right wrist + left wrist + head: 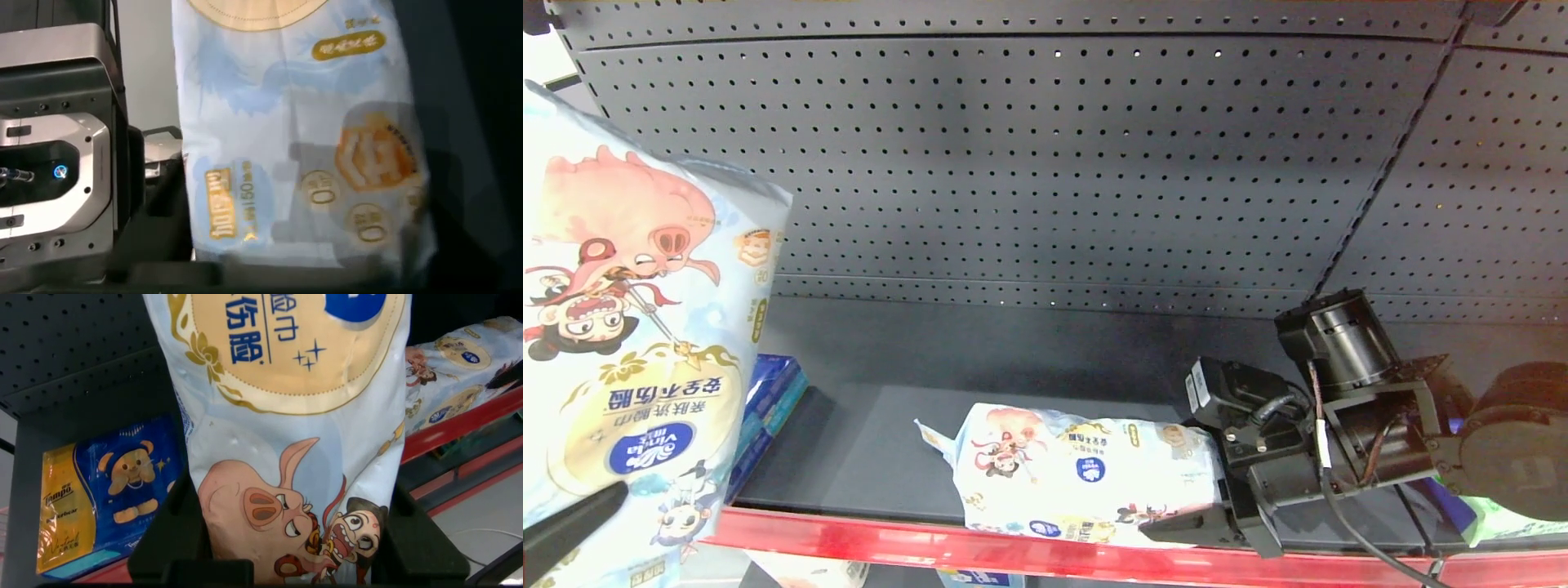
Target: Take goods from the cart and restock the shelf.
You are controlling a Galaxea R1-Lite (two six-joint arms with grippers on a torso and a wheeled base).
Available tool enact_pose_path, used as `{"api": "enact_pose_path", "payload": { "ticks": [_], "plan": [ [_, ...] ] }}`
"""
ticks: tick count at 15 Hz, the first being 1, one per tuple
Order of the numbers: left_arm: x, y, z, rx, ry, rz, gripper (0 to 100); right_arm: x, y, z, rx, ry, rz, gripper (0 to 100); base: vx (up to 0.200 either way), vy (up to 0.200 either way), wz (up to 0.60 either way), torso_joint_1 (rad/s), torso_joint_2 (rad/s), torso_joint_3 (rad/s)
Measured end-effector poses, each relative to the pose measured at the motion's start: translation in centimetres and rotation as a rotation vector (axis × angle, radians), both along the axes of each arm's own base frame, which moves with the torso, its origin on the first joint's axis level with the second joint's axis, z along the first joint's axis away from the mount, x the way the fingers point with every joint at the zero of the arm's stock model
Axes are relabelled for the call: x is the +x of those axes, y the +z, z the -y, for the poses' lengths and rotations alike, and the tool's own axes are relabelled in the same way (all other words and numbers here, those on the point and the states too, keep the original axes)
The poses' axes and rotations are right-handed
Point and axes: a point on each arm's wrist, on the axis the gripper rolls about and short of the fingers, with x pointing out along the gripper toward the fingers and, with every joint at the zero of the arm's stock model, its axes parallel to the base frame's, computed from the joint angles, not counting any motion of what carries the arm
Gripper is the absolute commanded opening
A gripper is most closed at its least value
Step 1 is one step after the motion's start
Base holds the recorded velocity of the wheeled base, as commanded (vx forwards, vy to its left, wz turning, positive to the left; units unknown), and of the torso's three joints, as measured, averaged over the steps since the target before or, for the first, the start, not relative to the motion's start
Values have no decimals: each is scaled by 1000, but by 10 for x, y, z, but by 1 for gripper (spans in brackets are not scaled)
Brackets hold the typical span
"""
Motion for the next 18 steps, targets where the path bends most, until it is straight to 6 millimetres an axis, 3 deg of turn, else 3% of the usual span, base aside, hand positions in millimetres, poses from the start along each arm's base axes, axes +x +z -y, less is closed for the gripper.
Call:
{"api": "enact_pose_path", "payload": {
  "ticks": [4,9,11,14,18],
  "plan": [
    [1,0,0,-1,-4,-3,0,1,8,6,12,-28,25,100,0,0,0,0,0,0],
    [17,3,3,8,-21,-55,0,-20,39,53,68,-149,144,100,0,0,0,0,0,0],
    [29,7,7,17,-66,-84,0,-45,50,82,93,-236,209,100,0,0,0,0,0,0],
    [49,9,15,97,-136,-105,0,-100,55,121,140,-415,297,100,0,0,0,0,0,0],
    [88,13,26,265,-237,-95,0,-176,52,144,290,-720,402,100,0,0,0,0,0,0]
  ]
}}
